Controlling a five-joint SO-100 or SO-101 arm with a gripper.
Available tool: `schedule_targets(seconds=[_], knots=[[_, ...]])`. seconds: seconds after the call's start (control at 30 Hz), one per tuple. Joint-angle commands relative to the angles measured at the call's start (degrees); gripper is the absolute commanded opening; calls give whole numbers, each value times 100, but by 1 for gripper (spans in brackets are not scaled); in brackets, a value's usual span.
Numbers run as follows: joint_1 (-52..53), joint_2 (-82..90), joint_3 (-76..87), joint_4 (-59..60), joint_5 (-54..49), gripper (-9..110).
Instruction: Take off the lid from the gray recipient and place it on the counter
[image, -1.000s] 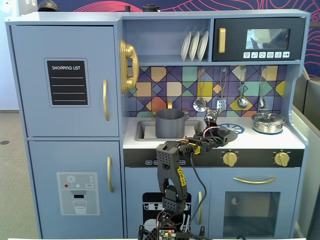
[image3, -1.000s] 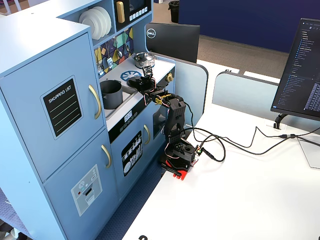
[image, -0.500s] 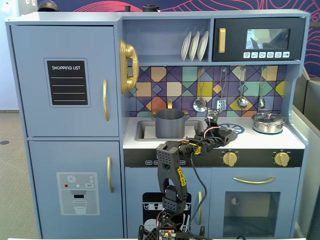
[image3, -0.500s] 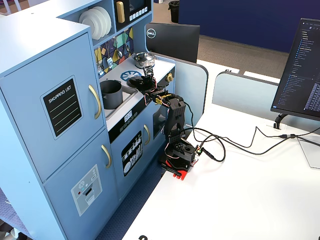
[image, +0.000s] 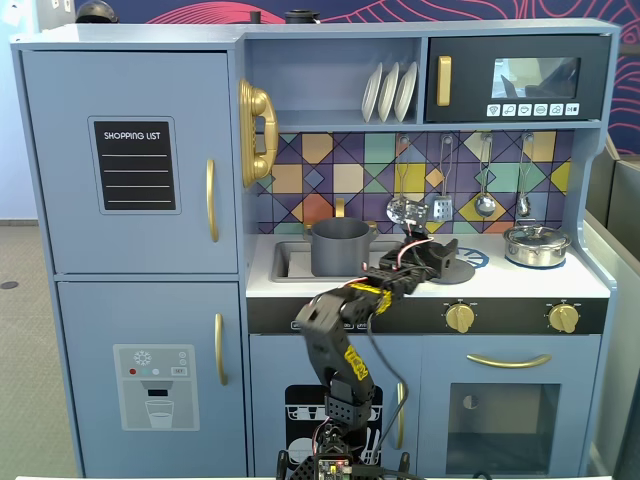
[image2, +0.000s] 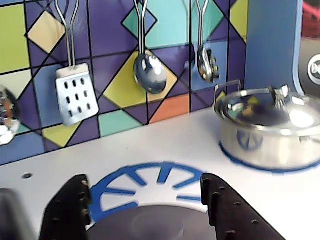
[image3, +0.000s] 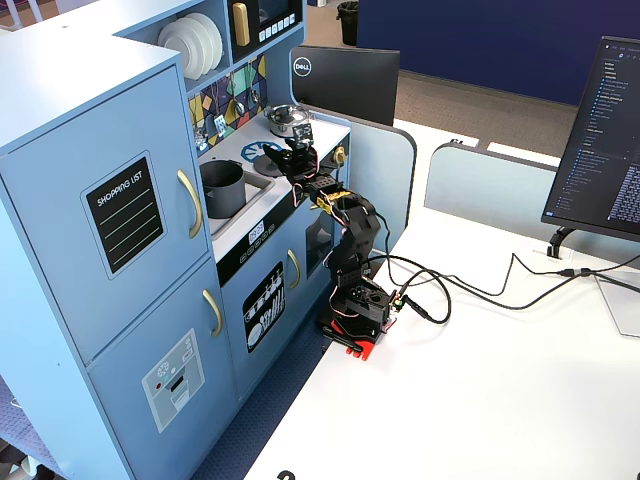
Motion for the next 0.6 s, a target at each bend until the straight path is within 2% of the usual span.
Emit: schedule_targets(seconds=[0.0, 0.13, 0.4, 0.57], knots=[[-272, 2048, 325, 1679, 325, 11], [-747, 3401, 369, 3850, 562, 0], [-2294, 4403, 176, 7295, 466, 0], [-3226, 4535, 703, 8569, 105, 0]])
